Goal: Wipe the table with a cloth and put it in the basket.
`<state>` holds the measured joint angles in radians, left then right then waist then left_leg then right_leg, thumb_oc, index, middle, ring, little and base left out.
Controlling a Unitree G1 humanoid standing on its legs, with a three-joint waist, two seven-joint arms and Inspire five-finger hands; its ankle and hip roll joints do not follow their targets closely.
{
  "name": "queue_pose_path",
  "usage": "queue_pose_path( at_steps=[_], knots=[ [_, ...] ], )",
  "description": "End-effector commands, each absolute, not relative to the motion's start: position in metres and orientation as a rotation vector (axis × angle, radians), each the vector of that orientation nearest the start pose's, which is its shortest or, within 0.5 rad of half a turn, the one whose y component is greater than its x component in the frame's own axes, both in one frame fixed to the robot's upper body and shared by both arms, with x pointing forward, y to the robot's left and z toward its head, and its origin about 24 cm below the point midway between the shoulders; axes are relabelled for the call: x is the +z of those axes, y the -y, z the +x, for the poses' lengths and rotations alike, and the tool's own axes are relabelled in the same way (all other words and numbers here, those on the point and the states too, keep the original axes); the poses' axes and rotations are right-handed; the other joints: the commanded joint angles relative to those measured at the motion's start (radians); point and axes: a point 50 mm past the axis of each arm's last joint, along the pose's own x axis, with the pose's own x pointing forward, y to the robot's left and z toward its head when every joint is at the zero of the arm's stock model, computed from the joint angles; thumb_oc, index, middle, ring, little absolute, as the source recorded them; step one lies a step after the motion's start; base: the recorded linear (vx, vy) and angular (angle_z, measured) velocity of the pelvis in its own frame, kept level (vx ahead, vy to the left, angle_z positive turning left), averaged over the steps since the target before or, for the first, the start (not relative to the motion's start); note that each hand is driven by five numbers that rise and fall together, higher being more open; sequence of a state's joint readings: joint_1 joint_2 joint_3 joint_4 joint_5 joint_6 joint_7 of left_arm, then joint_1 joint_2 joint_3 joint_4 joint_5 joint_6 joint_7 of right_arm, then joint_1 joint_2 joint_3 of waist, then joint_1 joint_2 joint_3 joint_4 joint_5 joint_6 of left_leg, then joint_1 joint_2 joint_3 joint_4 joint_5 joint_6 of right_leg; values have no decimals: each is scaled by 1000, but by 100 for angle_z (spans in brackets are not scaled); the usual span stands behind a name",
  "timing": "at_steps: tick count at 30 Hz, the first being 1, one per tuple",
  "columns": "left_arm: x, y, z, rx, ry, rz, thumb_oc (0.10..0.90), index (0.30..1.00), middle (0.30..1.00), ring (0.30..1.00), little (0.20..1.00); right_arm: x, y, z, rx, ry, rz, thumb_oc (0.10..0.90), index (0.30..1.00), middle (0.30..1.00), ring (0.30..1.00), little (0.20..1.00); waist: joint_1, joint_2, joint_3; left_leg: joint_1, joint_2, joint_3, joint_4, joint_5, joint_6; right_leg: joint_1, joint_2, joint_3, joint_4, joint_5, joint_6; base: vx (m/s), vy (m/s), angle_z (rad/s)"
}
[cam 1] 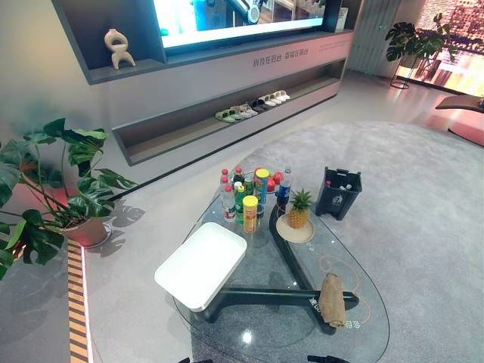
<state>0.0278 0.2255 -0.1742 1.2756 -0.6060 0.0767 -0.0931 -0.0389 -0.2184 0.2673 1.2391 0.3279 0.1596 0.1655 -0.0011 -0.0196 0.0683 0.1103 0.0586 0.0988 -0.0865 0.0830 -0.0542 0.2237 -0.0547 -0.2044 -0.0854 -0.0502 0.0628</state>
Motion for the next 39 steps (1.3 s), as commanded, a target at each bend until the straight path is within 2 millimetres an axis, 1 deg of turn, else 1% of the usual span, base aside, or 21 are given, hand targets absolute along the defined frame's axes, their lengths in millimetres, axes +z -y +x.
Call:
queue_pose_path(
  at_steps=[1,4,7,10,13,14,15,17,18,19,22,24,29,32,33,35,36,37,39],
  knots=[
    [-170,-203,82,267,-1281,-292,800,900,900,900,900,-164,207,104,56,-1299,-74,800,900,900,900,900,27,-11,45,28,-53,-6,47,-137,8,-77,-6,24,26,32,35,0,0,0],
    [-170,-204,82,268,-1277,-290,800,900,900,900,900,-163,207,107,56,-1277,-73,800,900,900,900,900,27,-11,51,18,-55,-4,58,-140,9,-84,-9,24,29,33,35,0,0,0],
    [-170,-205,83,272,-1269,-279,800,900,900,900,900,-159,207,118,51,-1209,-77,800,900,900,900,900,23,-8,68,-2,-58,-1,75,-143,12,-102,-11,27,36,35,34,0,0,0],
    [-170,-206,82,283,-1266,-272,800,900,900,900,900,-157,208,123,48,-1172,-86,800,900,900,900,900,19,-6,72,-5,-61,1,77,-144,14,-106,-9,30,36,36,34,10,4,0],
    [-169,-207,81,287,-1260,-249,800,900,900,900,900,-148,207,142,25,-1054,-125,800,900,900,900,900,13,-8,84,-20,-61,8,89,-146,15,-121,-9,35,48,33,35,11,2,0],
    [-169,-207,81,287,-1259,-248,800,900,900,900,900,-146,206,144,22,-1045,-125,800,900,900,900,900,12,-8,85,-22,-61,8,91,-147,15,-124,-9,35,49,32,35,0,0,0],
    [-169,-207,82,285,-1254,-240,800,900,900,900,900,-140,205,155,3,-990,-128,800,900,900,900,900,9,-11,93,-34,-62,12,101,-149,16,-136,-8,39,57,31,34,0,0,0],
    [-168,-208,85,279,-1240,-239,800,900,900,900,900,-129,202,170,-21,-918,-131,800,900,900,900,900,3,-15,106,-54,-62,16,120,-152,19,-156,-6,45,72,29,31,-55,-19,0],
    [-166,-208,88,277,-1219,-252,800,900,900,900,900,-117,201,185,-43,-838,-138,800,900,900,900,900,-4,-17,124,-78,-64,22,143,-157,22,-179,-3,50,91,24,27,-86,-7,-2],
    [-166,-208,91,278,-1207,-260,800,900,900,900,900,-110,201,191,-57,-795,-144,800,900,900,900,900,-8,-17,135,-89,-65,25,155,-158,24,-190,-2,52,102,22,25,-92,2,-2],
    [-164,-208,96,280,-1180,-271,800,900,900,900,900,-96,200,203,-91,-702,-145,800,900,900,900,900,-18,-18,159,-118,-69,31,181,-162,28,-217,0,56,125,16,21,-61,16,-1],
    [-162,-208,103,279,-1147,-281,800,900,900,900,900,-83,200,214,-117,-617,-144,800,900,900,900,900,-27,-18,184,-141,-72,36,195,-163,31,-241,0,56,143,13,18,-87,20,1],
    [-157,-208,118,264,-1088,-289,800,900,900,900,900,-54,197,234,-158,-458,-144,800,900,900,900,900,-39,-15,232,-186,-75,46,214,-162,36,-297,-2,55,184,6,19,-88,11,-1],
    [-155,-207,125,256,-1066,-286,800,900,900,900,900,-30,198,249,-229,-317,-161,800,900,900,900,900,-47,-14,270,-226,-77,58,241,-163,38,-340,-8,54,210,7,21,-71,7,0],
    [-154,-207,126,256,-1065,-286,800,900,900,900,900,-27,198,250,-240,-301,-164,800,900,900,900,900,-48,-14,275,-231,-77,58,244,-163,38,-345,-8,55,213,7,20,-55,6,-6],
    [-154,-205,127,254,-1056,-287,800,900,900,900,900,-13,202,257,-300,-227,-175,800,900,900,900,900,-52,-13,295,-256,-78,63,263,-164,38,-365,-9,56,224,9,18,-44,8,-7],
    [-154,-205,127,254,-1056,-287,800,900,900,900,900,-13,202,257,-300,-227,-175,800,900,900,900,900,-51,-13,295,-256,-78,63,263,-164,38,-366,-9,56,225,9,18,-52,21,-6],
    [-154,-204,129,252,-1049,-289,800,900,900,900,900,0,206,262,-346,-167,-187,800,900,900,900,900,-55,-10,312,-273,-80,67,274,-164,38,-384,-8,58,233,10,15,-44,23,-7],
    [-153,-202,130,249,-1043,-289,800,900,900,900,900,9,209,264,-392,-117,-192,800,900,900,900,900,-57,-5,326,-286,-81,69,281,-164,38,-395,-7,59,237,10,12,-36,21,-4]
  ],
)
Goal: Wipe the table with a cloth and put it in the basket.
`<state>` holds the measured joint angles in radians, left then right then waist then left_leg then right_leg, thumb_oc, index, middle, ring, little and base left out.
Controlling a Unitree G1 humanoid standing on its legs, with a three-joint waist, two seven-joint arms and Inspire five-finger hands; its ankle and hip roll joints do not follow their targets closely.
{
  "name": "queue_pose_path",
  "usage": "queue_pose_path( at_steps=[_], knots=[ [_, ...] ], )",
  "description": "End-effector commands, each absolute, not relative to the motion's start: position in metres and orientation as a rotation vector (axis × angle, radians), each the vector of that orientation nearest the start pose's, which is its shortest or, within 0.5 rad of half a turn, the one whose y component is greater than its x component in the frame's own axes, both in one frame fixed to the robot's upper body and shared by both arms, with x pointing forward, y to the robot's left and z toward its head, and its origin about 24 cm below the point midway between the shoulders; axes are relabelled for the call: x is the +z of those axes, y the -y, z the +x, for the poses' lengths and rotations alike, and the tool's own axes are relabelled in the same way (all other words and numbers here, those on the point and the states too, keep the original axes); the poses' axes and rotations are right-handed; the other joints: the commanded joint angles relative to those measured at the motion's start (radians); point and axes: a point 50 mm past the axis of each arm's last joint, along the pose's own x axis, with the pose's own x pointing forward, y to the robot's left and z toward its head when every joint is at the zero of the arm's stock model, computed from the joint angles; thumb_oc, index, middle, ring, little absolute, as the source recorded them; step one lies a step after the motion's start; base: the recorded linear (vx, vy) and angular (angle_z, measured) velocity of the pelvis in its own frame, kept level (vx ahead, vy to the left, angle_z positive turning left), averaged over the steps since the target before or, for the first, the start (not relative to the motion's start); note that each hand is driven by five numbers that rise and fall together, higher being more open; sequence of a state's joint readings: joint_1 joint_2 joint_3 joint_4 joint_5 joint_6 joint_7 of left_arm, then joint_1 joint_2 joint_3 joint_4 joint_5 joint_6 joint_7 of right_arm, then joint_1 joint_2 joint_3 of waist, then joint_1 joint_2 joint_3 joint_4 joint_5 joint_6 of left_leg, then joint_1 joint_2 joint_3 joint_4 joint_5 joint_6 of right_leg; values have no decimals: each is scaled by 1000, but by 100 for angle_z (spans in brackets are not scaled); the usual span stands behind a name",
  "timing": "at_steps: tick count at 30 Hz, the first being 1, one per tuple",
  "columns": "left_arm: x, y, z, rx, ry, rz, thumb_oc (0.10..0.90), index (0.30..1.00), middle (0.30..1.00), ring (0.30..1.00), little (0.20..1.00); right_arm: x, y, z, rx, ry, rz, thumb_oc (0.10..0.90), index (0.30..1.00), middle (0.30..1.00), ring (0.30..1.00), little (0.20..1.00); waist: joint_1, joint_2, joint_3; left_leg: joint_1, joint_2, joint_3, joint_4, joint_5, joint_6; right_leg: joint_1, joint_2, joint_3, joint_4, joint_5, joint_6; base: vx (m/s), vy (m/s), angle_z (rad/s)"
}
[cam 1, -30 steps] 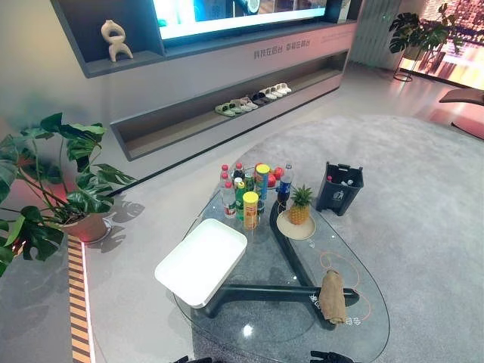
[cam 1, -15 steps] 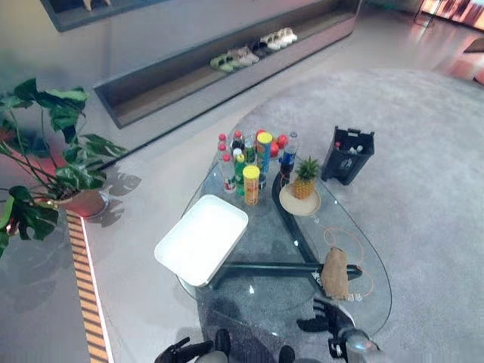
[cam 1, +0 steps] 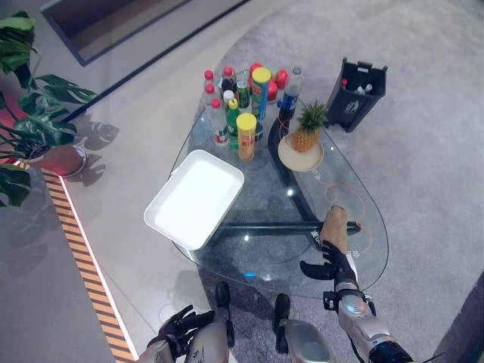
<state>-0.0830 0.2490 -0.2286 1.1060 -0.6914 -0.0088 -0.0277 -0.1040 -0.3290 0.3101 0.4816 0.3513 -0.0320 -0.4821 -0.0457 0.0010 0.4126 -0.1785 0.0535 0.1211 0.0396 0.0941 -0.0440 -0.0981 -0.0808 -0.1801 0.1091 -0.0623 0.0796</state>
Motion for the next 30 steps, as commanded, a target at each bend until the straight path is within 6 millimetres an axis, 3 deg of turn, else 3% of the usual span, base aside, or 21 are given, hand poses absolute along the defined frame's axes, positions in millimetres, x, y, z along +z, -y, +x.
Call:
queue_pose_path(
  at_steps=[1,9,18,30],
  knots=[
    [-153,-202,129,248,-1039,-287,800,900,900,900,900,15,211,265,-417,-90,-192,800,900,900,900,900,-14,-24,-13,1,-77,46,154,-175,28,-77,21,35,43,22,-6,-11,10,-4],
    [-149,-198,140,234,-997,-316,800,900,900,900,900,45,218,272,-578,70,-197,800,900,900,900,900,-16,-17,21,-41,-77,46,194,-184,25,-109,24,40,56,19,-16,-7,7,-6],
    [-135,-191,173,199,-908,-348,800,900,900,900,900,84,220,290,-727,204,-126,800,900,900,900,900,-10,-5,100,-135,-75,44,257,-177,21,-202,17,25,106,27,-25,-15,1,1],
    [-124,-189,193,196,-853,-372,800,900,900,900,900,106,218,310,-803,196,-121,800,900,900,900,900,-15,20,107,-310,-82,51,300,-163,20,-395,12,24,164,38,-27,-2,5,0]
  ],
)
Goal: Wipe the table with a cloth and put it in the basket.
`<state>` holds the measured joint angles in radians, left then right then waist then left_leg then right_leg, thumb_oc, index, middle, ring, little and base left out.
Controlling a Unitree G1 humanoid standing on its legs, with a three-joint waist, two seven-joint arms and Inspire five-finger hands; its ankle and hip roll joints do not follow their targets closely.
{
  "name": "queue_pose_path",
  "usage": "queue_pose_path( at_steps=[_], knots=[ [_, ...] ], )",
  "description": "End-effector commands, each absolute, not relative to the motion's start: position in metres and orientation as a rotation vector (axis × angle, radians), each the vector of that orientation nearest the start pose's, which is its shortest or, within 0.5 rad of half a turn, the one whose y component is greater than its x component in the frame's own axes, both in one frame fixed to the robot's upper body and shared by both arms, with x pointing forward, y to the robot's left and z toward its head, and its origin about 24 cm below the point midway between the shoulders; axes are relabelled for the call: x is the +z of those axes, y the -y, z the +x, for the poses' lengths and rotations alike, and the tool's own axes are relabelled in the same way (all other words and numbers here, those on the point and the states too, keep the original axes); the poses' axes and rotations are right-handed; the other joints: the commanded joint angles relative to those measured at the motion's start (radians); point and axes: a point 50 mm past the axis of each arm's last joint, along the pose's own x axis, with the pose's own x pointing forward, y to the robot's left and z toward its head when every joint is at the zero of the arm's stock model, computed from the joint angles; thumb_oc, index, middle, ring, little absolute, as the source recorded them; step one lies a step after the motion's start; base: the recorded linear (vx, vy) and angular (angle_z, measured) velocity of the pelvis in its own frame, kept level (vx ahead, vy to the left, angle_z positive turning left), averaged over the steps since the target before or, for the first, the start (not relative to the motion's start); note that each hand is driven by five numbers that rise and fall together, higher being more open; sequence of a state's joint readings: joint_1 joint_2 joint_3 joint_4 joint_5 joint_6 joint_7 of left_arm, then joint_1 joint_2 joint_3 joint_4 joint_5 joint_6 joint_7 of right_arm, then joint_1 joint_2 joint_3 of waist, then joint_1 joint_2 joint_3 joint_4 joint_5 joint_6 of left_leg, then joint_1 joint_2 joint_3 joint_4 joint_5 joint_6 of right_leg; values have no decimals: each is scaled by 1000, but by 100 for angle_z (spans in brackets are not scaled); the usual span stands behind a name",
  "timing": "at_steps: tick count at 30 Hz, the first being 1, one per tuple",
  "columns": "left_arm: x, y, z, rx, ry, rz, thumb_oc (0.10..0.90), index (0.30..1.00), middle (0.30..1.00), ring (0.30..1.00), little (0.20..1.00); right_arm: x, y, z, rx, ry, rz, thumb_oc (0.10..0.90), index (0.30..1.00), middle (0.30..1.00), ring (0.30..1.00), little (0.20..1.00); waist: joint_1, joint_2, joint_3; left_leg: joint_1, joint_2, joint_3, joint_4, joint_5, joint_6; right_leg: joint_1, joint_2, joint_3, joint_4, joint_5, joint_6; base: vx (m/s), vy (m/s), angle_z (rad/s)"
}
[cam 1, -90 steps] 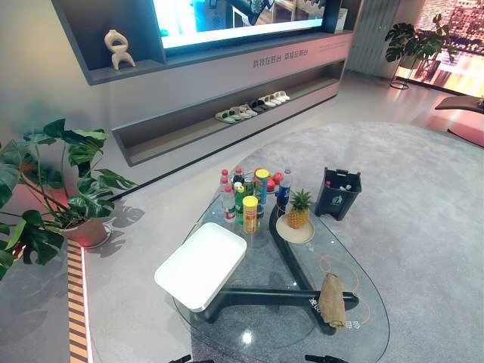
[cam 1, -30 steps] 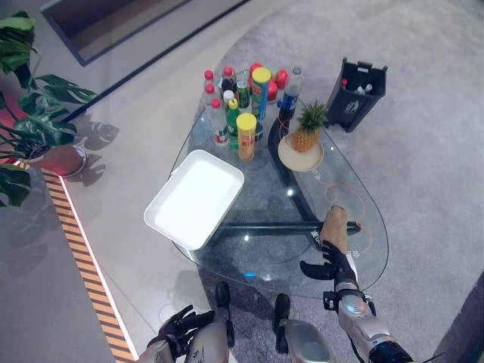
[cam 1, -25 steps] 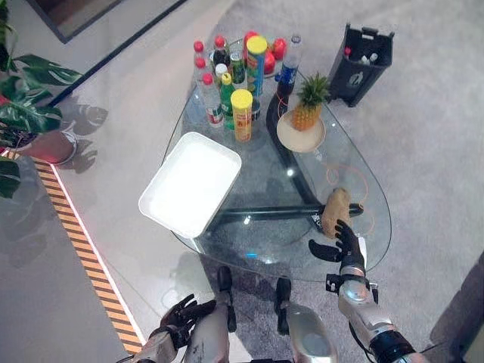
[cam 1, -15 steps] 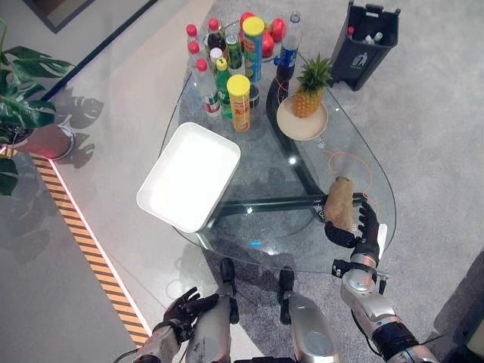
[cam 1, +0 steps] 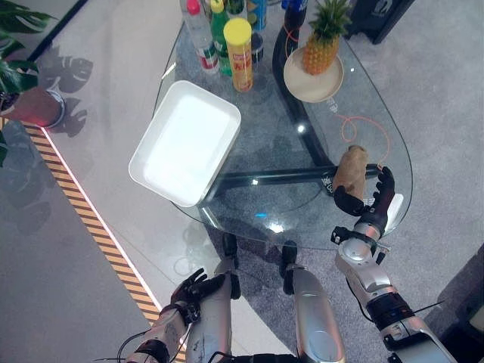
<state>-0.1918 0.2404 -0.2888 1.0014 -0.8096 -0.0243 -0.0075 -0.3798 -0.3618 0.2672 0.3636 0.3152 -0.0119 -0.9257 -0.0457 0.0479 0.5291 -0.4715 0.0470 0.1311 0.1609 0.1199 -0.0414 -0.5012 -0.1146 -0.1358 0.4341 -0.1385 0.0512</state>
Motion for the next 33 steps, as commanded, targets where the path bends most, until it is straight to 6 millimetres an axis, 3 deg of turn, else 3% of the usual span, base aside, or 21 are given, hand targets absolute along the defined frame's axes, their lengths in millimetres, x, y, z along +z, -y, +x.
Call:
queue_pose_path(
  at_steps=[1,7,17,33],
  knots=[
    [-123,-189,194,196,-851,-373,800,900,900,900,900,106,218,310,-807,194,-121,800,900,900,900,900,-15,-27,-9,-24,-75,42,180,-188,17,1,45,-21,-159,115,1,0,0,0],
    [-118,-184,202,189,-825,-384,800,900,900,900,900,106,217,313,-841,173,-117,800,900,900,900,900,-18,-20,-9,-99,-77,47,188,-181,15,-85,45,-16,-139,124,4,0,0,0],
    [-113,-179,209,167,-803,-389,800,900,900,900,900,98,221,312,-897,140,-100,800,900,900,900,900,-16,-14,-9,-154,-79,44,185,-169,15,-140,45,-16,-138,139,5,0,0,0],
    [-105,-183,218,176,-775,-401,800,900,900,900,900,128,242,322,-930,233,-147,800,900,900,900,900,0,-4,-9,-244,-82,27,228,-175,14,-230,36,-16,-110,155,14,0,0,0]
  ],
)
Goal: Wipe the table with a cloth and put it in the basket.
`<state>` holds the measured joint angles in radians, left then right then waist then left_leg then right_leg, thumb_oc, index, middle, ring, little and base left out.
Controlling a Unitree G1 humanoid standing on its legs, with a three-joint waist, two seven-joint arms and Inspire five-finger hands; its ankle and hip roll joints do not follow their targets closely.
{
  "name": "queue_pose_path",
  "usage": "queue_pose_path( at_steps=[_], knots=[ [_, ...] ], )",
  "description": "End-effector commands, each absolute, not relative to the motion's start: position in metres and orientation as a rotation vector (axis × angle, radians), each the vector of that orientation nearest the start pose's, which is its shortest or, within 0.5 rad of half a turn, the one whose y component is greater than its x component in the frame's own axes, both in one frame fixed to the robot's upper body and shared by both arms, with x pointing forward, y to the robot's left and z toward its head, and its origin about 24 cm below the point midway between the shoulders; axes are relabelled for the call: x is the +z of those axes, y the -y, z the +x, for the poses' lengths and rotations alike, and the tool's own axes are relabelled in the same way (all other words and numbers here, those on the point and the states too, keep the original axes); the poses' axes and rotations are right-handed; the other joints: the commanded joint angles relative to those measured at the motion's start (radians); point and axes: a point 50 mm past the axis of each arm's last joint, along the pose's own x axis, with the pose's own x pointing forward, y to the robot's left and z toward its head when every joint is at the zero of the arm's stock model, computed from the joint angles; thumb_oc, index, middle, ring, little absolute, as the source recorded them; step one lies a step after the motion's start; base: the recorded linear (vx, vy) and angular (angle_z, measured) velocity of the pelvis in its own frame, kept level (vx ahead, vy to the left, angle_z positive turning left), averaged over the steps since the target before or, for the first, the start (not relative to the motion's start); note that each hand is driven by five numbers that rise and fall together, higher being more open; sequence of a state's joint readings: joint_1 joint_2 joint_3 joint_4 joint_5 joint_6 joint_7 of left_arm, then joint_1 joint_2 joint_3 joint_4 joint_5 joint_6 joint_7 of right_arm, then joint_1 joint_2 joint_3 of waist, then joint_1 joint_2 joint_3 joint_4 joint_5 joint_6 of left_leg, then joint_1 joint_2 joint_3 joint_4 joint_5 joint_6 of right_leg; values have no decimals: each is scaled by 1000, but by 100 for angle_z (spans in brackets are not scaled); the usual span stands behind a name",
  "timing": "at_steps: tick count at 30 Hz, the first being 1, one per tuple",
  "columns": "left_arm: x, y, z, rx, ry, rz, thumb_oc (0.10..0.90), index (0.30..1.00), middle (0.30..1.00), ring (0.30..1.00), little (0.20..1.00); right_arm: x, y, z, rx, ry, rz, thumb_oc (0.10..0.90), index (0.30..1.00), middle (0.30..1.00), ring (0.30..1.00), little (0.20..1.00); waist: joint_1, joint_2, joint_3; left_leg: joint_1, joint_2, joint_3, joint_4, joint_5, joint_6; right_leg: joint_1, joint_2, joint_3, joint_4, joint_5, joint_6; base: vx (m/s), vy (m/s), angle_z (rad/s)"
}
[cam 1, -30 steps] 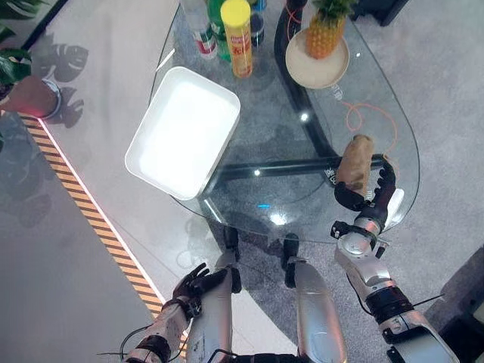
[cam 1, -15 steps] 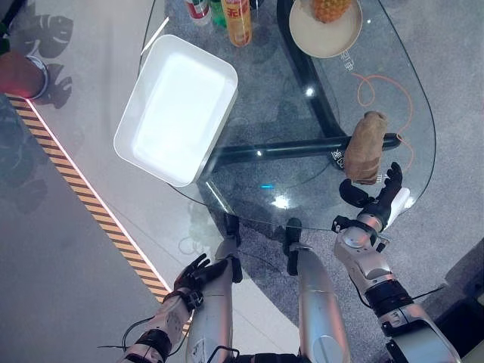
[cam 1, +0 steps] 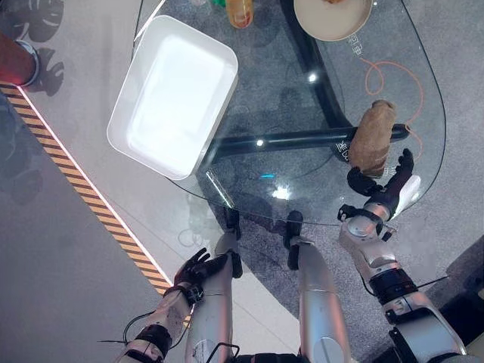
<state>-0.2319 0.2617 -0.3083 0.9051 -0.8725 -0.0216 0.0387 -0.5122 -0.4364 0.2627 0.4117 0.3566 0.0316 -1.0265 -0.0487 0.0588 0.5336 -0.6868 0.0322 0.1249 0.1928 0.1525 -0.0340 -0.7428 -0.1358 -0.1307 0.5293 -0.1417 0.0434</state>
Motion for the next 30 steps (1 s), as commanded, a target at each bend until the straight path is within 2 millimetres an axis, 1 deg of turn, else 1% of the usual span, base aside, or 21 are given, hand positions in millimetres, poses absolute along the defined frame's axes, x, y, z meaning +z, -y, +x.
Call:
queue_pose_path(
  at_steps=[1,5,8,10,20,21,23,25,30],
  knots=[
    [-105,-183,218,176,-775,-401,800,900,900,900,900,129,242,322,-929,234,-146,800,900,900,900,900,3,-15,-14,-31,-67,32,197,-207,7,10,58,-21,-205,158,22,0,0,0],
    [-104,-185,219,173,-768,-401,800,900,900,900,900,131,244,325,-915,233,-134,800,900,900,900,900,6,-14,-14,-57,-69,26,205,-206,7,-16,59,-20,-199,163,22,0,0,0],
    [-101,-183,223,162,-750,-402,800,900,900,900,900,134,242,329,-914,229,-130,800,900,900,900,900,9,-11,-14,-82,-70,24,213,-206,6,-39,60,-17,-195,166,21,0,0,0],
    [-99,-182,226,148,-742,-396,800,900,900,900,900,134,245,331,-920,213,-125,800,900,900,900,900,12,-8,-14,-99,-71,21,217,-205,6,-57,60,-17,-190,168,21,3,-2,2],
    [-94,-183,232,146,-724,-391,800,900,900,900,900,124,245,337,-894,135,-118,800,900,900,900,900,21,2,-14,-158,-78,8,232,-201,7,-114,57,-16,-178,175,20,1,-1,1],
    [-94,-183,232,145,-723,-392,800,900,900,900,900,123,245,337,-893,133,-118,745,853,853,853,845,21,3,-14,-160,-78,8,233,-200,7,-117,57,-15,-177,176,20,0,0,0],
    [-93,-182,233,139,-718,-391,800,900,900,900,900,123,247,338,-893,135,-114,698,813,813,813,798,23,5,-14,-169,-78,7,236,-201,7,-127,56,-15,-174,177,21,0,0,0],
    [-92,-181,234,136,-716,-392,800,900,900,900,900,124,248,339,-890,143,-120,676,794,794,794,776,24,7,-14,-175,-78,7,238,-201,6,-133,55,-13,-171,177,23,0,0,0],
    [-91,-180,236,136,-715,-390,800,900,900,900,900,138,252,343,-899,182,-142,676,794,794,794,776,31,12,-14,-194,-78,3,245,-200,5,-155,51,-13,-164,180,26,0,0,0]
  ],
)
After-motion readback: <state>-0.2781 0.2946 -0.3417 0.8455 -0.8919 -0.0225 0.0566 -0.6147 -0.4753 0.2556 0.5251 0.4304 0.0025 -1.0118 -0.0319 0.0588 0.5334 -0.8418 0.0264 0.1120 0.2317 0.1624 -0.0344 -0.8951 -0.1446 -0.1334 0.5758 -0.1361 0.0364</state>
